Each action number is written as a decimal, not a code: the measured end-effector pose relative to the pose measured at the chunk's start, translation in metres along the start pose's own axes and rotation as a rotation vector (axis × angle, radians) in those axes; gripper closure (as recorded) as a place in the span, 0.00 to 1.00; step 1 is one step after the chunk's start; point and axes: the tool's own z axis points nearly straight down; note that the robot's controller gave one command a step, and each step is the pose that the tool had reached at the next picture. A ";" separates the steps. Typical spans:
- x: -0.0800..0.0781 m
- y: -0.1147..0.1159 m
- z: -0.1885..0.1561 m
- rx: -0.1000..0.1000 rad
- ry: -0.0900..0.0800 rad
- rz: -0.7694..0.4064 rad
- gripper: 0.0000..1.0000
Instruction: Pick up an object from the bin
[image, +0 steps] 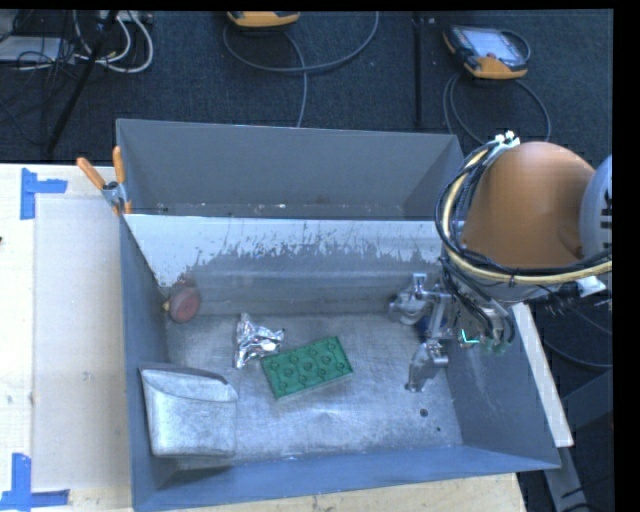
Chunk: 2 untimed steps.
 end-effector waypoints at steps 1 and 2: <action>-0.039 0.047 0.141 -0.001 0.005 -0.109 0.00; -0.040 0.046 0.136 0.000 -0.001 -0.108 1.00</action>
Offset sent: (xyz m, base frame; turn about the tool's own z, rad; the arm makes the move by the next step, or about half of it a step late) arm 0.0404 0.0454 -0.1358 -0.1125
